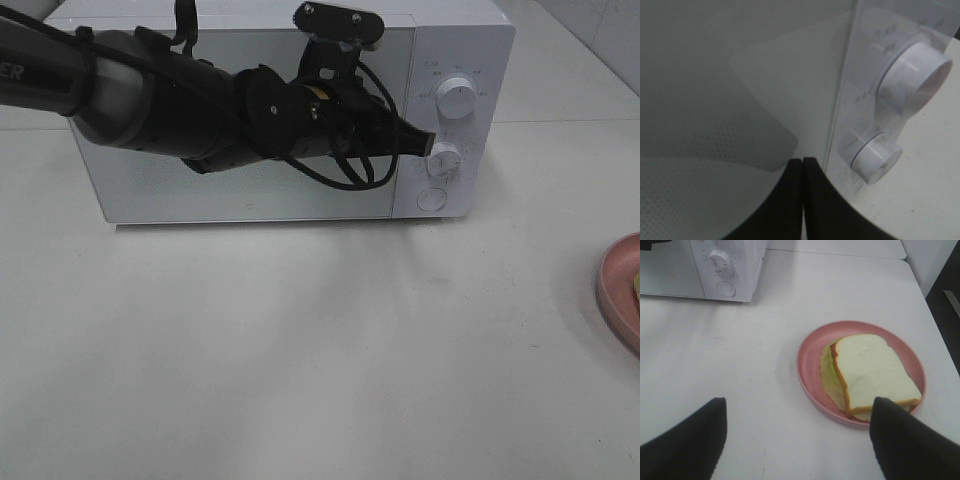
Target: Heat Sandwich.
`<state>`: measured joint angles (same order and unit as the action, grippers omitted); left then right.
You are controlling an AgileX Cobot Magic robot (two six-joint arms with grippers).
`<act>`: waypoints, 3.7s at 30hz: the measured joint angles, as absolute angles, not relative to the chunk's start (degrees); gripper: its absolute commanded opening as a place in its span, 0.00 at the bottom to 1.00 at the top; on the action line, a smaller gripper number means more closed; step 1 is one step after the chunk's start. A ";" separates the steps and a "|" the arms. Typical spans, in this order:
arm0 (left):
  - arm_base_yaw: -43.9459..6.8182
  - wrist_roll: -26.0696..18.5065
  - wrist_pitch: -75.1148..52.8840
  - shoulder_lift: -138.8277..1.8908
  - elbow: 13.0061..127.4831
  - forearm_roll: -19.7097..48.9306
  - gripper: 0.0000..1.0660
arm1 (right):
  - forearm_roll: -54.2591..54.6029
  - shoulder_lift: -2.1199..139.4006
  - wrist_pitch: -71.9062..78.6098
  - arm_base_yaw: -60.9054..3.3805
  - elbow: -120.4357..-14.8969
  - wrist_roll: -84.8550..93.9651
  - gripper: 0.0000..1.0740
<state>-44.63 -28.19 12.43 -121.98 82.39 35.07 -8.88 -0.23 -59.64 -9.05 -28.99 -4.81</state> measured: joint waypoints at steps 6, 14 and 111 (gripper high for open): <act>-45.55 -28.99 14.55 -118.66 79.41 35.70 0.00 | -8.88 -0.23 -59.64 -9.05 -28.99 -4.81 0.71; -46.41 -29.16 8.19 -111.96 70.53 35.81 0.13 | -8.88 -0.23 -59.64 -9.05 -28.99 -4.81 0.71; -11.97 6.36 -59.19 -34.49 28.65 0.00 0.94 | -8.88 -0.23 -59.64 -9.05 -28.99 -4.81 0.71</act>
